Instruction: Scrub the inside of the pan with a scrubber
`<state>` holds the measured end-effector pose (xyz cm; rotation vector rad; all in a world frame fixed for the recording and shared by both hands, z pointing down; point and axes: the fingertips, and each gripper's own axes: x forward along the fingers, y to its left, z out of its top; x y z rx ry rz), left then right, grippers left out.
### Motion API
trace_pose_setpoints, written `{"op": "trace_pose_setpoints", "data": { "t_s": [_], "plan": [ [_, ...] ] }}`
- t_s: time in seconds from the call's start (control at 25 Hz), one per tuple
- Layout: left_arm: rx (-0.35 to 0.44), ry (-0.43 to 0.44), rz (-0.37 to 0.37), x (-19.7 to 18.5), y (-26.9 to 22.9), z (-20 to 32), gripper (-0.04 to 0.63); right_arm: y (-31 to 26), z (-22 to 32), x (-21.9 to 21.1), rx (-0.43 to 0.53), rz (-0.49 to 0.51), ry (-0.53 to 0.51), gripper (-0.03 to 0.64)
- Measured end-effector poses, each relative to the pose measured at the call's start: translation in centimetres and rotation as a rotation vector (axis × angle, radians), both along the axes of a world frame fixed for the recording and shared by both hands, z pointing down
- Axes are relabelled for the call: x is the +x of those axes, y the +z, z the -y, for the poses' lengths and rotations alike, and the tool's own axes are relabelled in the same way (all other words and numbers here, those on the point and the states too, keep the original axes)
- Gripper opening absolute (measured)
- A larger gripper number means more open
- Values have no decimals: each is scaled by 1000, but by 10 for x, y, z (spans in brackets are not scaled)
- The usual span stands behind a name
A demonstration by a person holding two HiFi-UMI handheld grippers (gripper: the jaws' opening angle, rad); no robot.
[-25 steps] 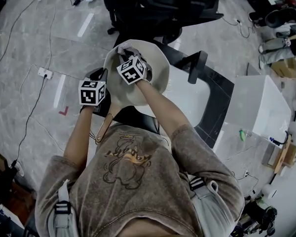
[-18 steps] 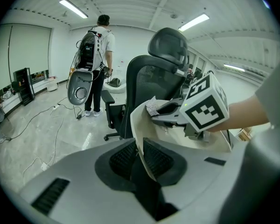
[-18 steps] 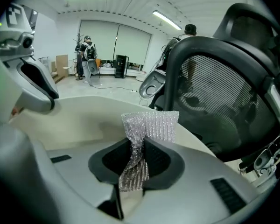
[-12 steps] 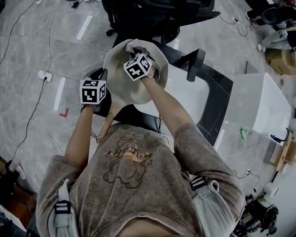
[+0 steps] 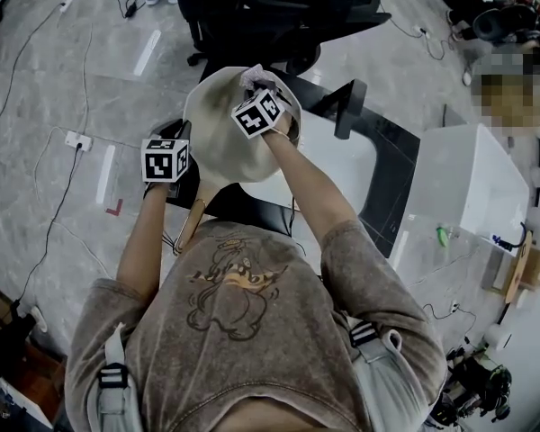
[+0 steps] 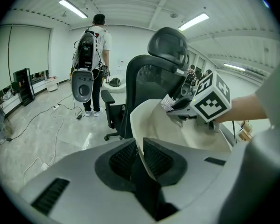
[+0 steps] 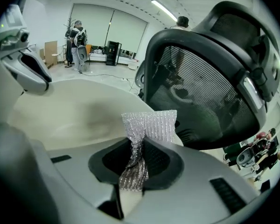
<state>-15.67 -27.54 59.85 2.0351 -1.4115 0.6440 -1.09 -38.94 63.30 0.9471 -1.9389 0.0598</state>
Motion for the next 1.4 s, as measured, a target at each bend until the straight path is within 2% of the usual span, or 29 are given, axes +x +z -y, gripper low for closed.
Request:
{"op": "trace_pose_setpoints", "data": {
  "t_s": [0.28, 0.68, 0.92, 1.2, 1.32, 1.4],
  "plan": [
    [0, 3, 19, 0, 0, -1, 58, -5, -12, 22, -50, -31, 6, 91],
    [-3, -8, 41, 2, 0, 0, 58, 1, -44, 44, -154, -141, -120, 91],
    [-6, -16, 46, 2, 2, 1, 58, 12, -64, 57, -263, -254, -238, 87],
    [-5, -23, 56, 3, 1, 1, 58, 15, -85, 64, -369, -315, -327, 84],
    [-5, -23, 63, 5, 1, 2, 58, 13, -98, 79, -457, -368, -320, 84],
    [-5, -22, 68, 6, 1, 2, 58, 16, -114, 81, -545, -362, -334, 84]
  ]
}}
